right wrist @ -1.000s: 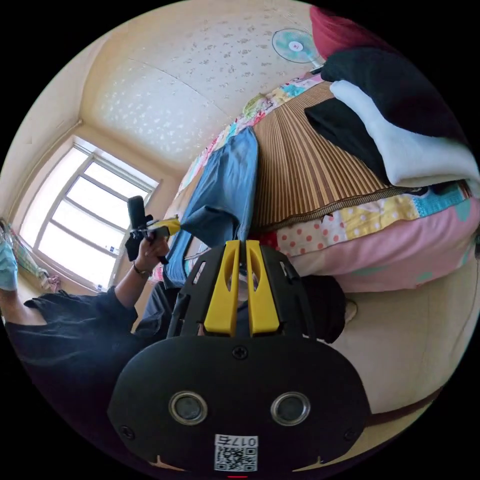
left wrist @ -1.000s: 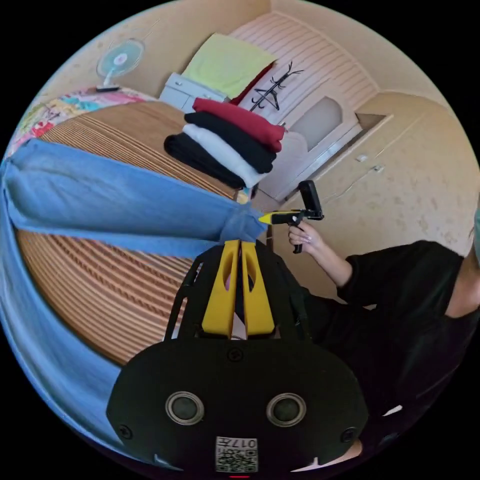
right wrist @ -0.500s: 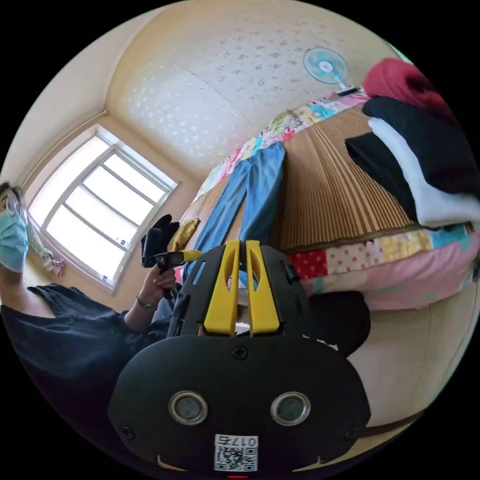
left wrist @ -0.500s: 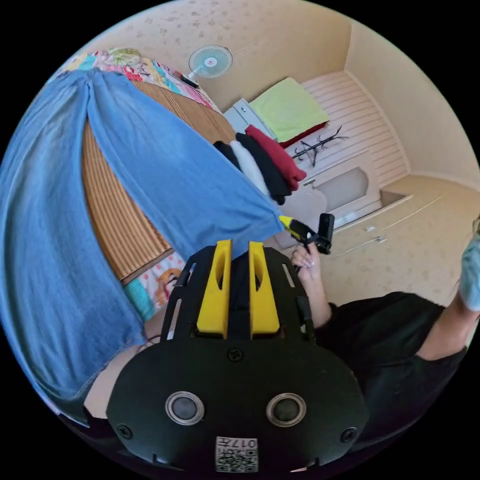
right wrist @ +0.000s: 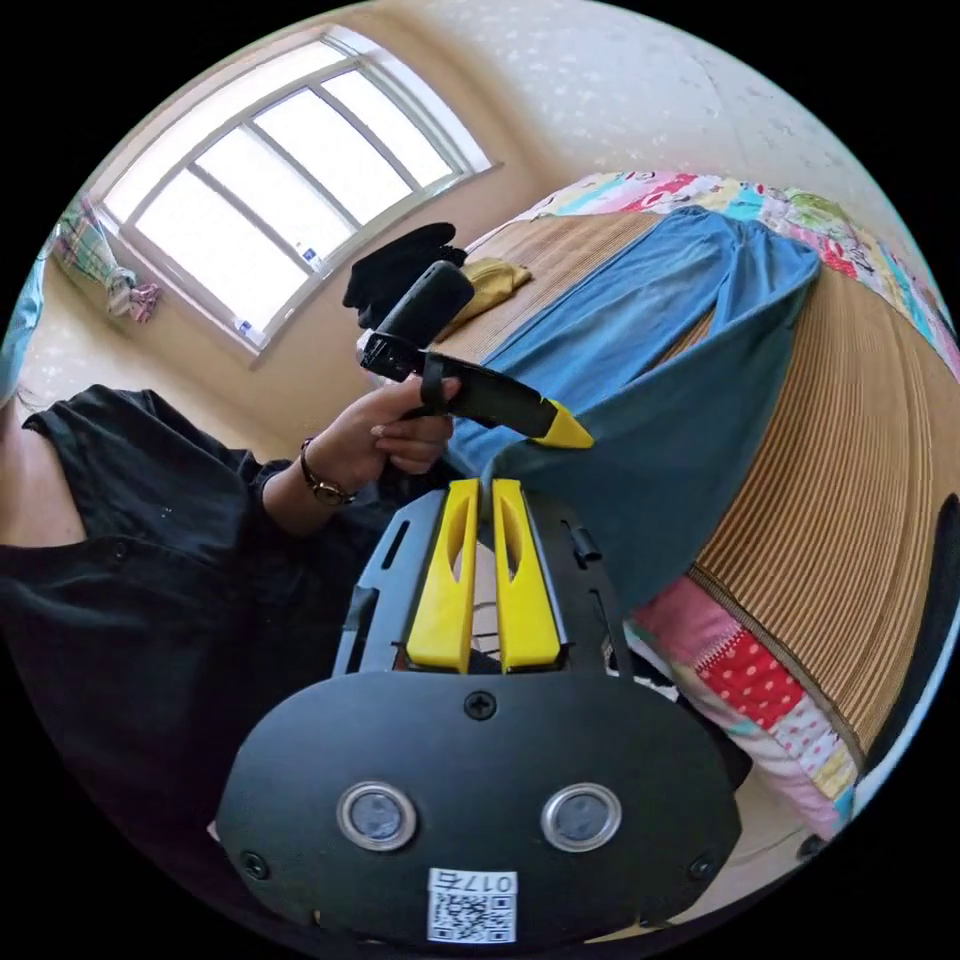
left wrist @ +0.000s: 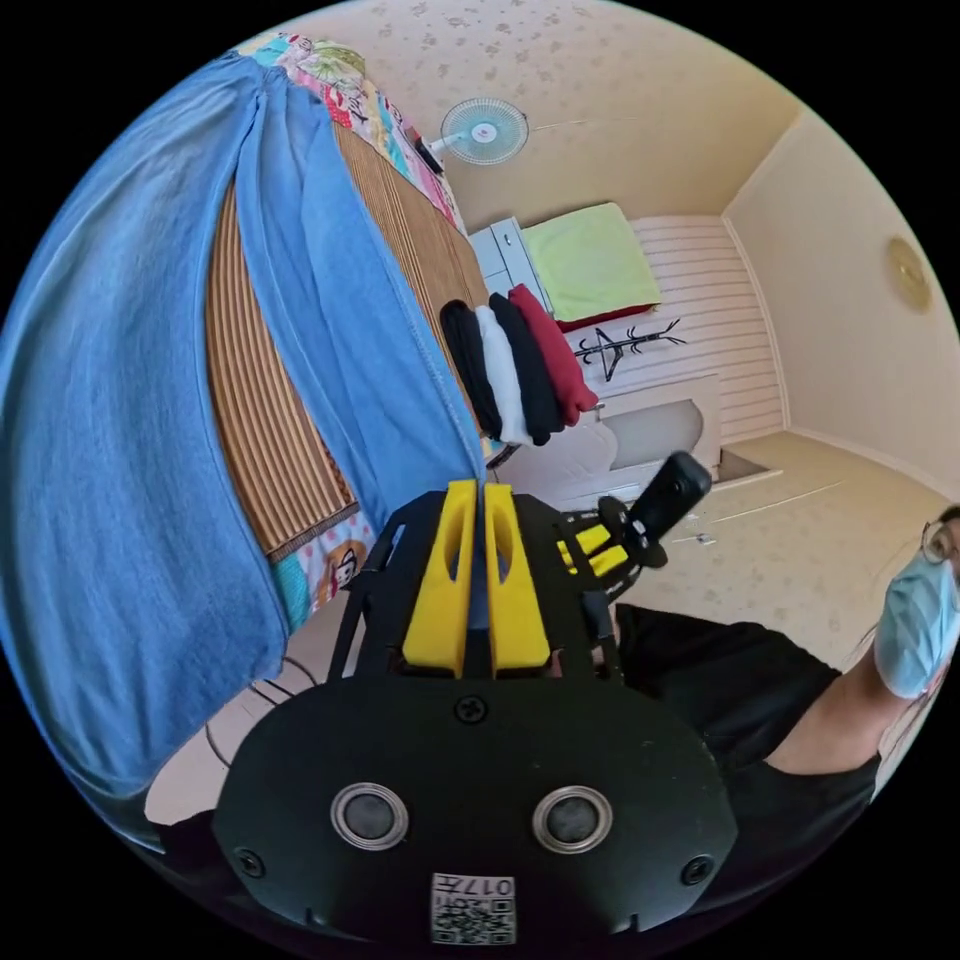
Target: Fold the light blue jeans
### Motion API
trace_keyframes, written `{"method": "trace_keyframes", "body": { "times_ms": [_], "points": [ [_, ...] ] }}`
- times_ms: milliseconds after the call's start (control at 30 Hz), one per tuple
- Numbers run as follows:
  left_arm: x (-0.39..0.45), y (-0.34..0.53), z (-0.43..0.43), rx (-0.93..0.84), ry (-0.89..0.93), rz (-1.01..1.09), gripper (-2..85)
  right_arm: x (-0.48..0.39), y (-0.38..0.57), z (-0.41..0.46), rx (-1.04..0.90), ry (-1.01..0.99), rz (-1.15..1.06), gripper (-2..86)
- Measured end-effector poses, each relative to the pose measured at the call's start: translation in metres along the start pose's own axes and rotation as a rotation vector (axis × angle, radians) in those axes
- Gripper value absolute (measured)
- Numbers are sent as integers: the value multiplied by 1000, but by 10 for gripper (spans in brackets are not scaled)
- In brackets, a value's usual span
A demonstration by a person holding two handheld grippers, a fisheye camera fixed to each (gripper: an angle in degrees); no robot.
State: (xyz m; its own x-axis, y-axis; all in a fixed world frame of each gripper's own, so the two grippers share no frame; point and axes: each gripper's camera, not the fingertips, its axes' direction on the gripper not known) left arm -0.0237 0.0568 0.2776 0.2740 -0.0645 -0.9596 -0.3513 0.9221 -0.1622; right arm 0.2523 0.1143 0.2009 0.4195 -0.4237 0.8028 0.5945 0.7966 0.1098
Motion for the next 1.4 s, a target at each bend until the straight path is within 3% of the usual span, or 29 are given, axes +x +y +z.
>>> {"method": "trace_keyframes", "body": {
  "times_ms": [100, 333, 400, 533, 600, 733, 833, 900, 1000, 1067, 1233, 1400],
  "points": [
    [-7, 8, -14, -11, -27, 37, -8, 55, -34, -30, 36, -143, 19, 32],
    [-25, 14, -29, -39, 49, 63, -10, 290, -183, -68, 64, -13, 362, 85],
    [-28, 17, -28, -56, 63, 79, -10, 373, -231, -75, 210, -13, 507, 112],
    [-43, 24, -32, -50, 109, 110, -10, 447, -288, -72, 351, 124, 667, 131],
    [-54, 29, -35, -45, 146, 104, -10, 467, -315, -67, 488, 93, 668, 137],
    [-79, 44, -40, -24, 203, 87, -9, 479, -354, -57, 530, 177, 732, 118],
    [-94, 55, -45, -6, 250, 60, -9, 461, -390, -56, 485, 396, 725, 64],
    [-98, 62, -51, 29, 260, 55, -9, 422, -439, -48, 364, 640, 600, 34],
    [-95, 76, -68, 71, 276, 71, -9, 337, -505, -28, 351, 970, 374, 22],
    [-87, 97, -97, 126, 257, 97, -9, 289, -542, -12, 382, 1036, 250, 19],
    [-83, 154, -164, 262, 100, -23, -9, 220, -621, 50, 452, 860, 113, 17],
    [-98, 199, -201, 373, -126, -179, -9, 260, -650, 156, 215, 607, 311, 23]
  ]
}}
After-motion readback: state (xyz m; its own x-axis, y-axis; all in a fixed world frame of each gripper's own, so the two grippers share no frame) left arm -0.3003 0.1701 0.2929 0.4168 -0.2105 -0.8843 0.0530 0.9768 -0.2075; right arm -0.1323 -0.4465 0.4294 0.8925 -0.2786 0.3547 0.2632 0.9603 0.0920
